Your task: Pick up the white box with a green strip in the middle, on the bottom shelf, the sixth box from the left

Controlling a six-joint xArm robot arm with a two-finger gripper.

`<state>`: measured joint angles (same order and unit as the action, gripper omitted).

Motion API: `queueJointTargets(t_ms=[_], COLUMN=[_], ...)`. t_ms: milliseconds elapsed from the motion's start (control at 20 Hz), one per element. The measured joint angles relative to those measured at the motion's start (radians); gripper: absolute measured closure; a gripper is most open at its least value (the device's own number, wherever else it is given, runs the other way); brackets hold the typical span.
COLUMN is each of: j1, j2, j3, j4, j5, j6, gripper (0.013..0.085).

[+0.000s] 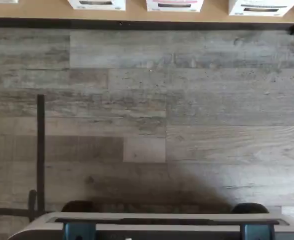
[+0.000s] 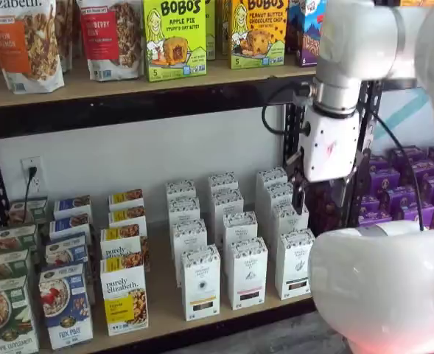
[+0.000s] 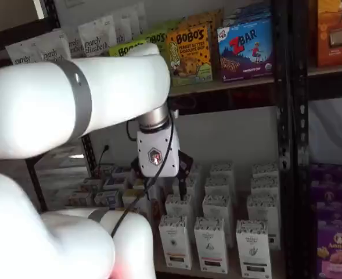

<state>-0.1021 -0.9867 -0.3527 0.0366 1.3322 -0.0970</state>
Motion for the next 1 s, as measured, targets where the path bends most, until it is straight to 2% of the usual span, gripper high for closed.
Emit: queueJointTargets(t_ms=[200,350,550,850,1000], j1=[-0.049,-0.059,-0.076,-0.105,-0.116], j2=[0.072,0.128,0.214,0.353,0.463], j3=[0.072,0.104,0.141,0.162,0.151], j4=[0.004,-0.026,-0.038,0.001,0.0], j5=[-0.139,-0.227,-0.365,-0.547,-0.641], j6=[-0.054,-0.055,-0.066,-0.124,-0.137], gripper=[0.013,0.013,0.013,0.013,0.013])
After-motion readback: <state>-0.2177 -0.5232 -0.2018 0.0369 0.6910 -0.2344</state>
